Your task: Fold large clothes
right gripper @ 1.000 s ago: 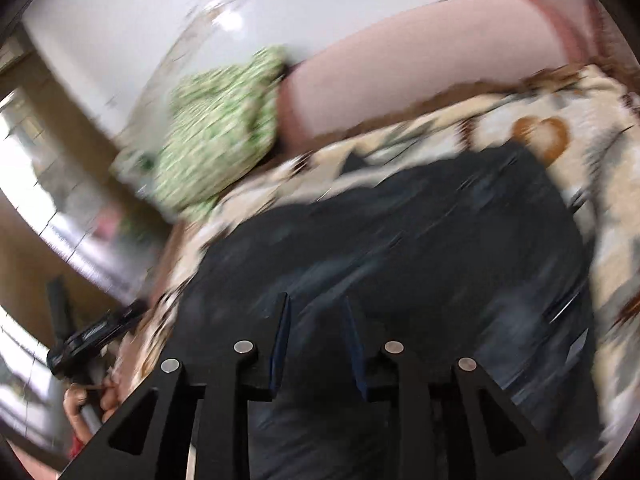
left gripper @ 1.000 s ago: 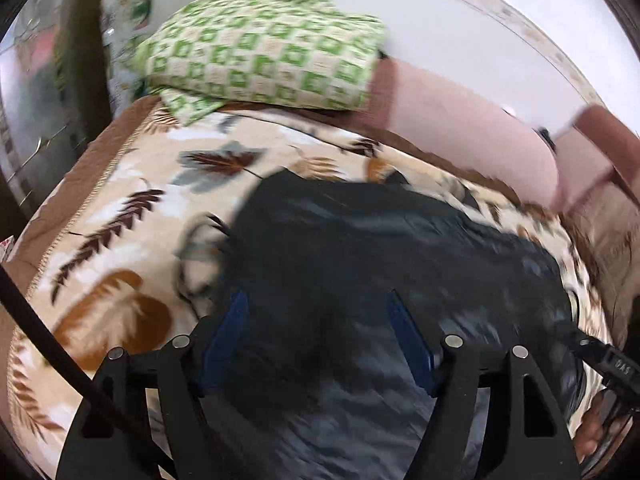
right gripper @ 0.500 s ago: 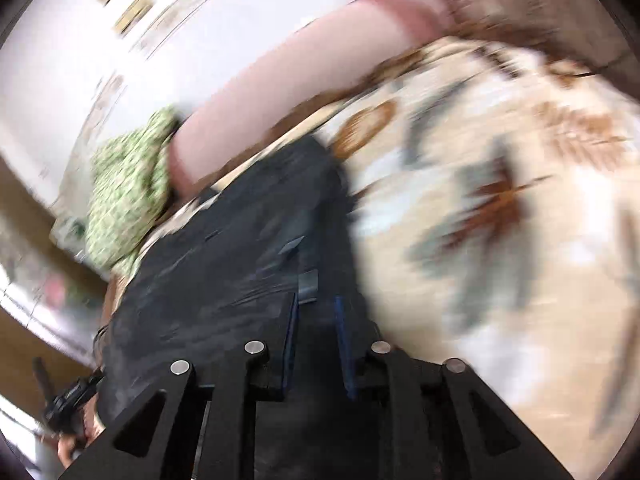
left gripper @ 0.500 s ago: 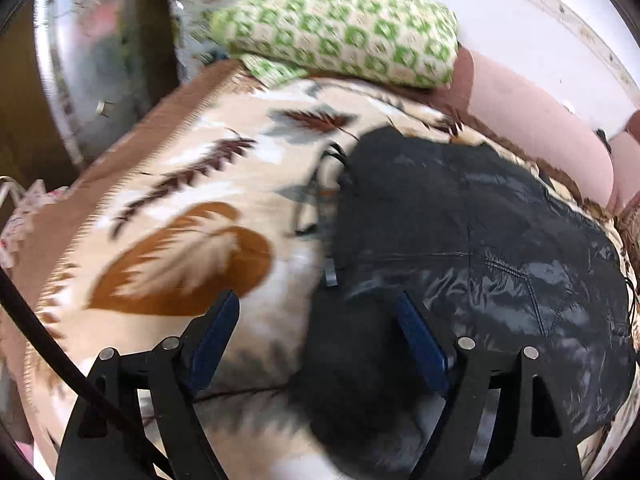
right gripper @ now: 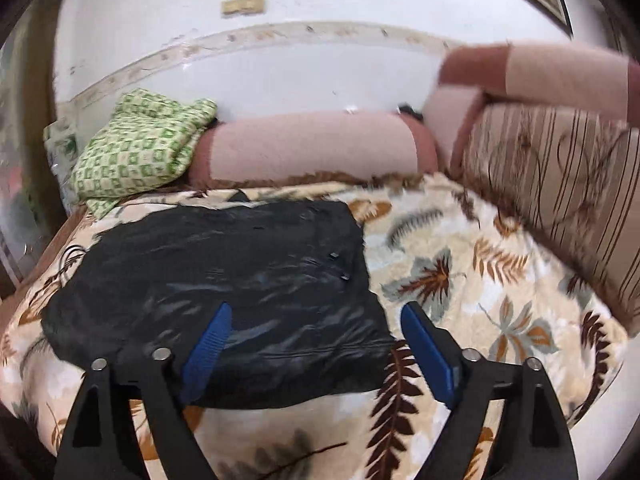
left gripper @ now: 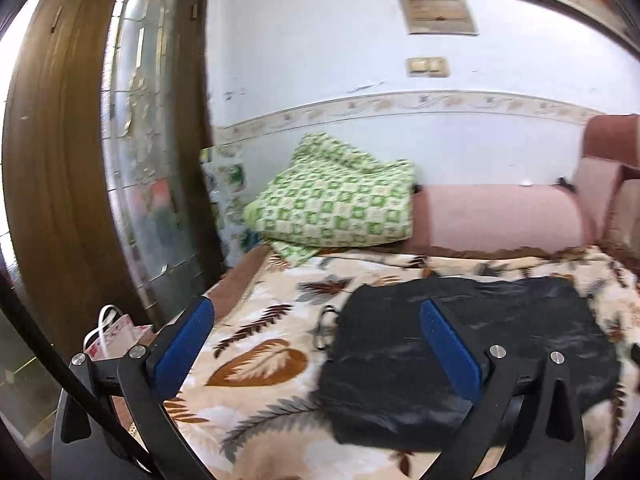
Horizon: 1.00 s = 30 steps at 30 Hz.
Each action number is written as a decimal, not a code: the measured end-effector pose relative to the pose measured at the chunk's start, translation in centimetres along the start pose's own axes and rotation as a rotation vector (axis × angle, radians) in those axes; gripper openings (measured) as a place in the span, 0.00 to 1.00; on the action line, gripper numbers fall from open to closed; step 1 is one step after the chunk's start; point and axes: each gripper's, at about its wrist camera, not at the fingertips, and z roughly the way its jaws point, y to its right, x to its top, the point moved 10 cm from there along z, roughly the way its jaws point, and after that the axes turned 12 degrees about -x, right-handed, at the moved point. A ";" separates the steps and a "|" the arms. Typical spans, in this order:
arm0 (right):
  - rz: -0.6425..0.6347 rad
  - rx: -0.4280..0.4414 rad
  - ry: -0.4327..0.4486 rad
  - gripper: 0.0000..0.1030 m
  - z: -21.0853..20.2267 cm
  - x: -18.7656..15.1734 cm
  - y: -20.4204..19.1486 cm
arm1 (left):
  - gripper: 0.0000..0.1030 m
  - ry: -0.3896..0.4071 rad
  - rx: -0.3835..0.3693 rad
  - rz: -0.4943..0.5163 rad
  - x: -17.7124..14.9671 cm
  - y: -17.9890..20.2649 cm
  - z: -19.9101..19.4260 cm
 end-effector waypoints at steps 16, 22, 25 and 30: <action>-0.071 -0.018 -0.032 1.00 -2.1 -5.5 -4.4 | 1.00 -0.158 -0.310 -0.104 -7.5 6.0 -0.8; -0.097 -0.006 -0.085 1.00 -1.3 -7.3 -5.6 | 1.00 -0.238 -0.301 -0.060 -9.7 7.5 0.0; -0.094 -0.008 -0.101 1.00 -1.0 -7.8 -5.6 | 1.00 -0.307 -0.284 -0.068 -11.5 7.5 1.3; -0.094 -0.025 -0.125 1.00 -0.2 -8.4 -5.3 | 1.00 -0.399 -0.262 -0.096 -14.4 6.9 3.3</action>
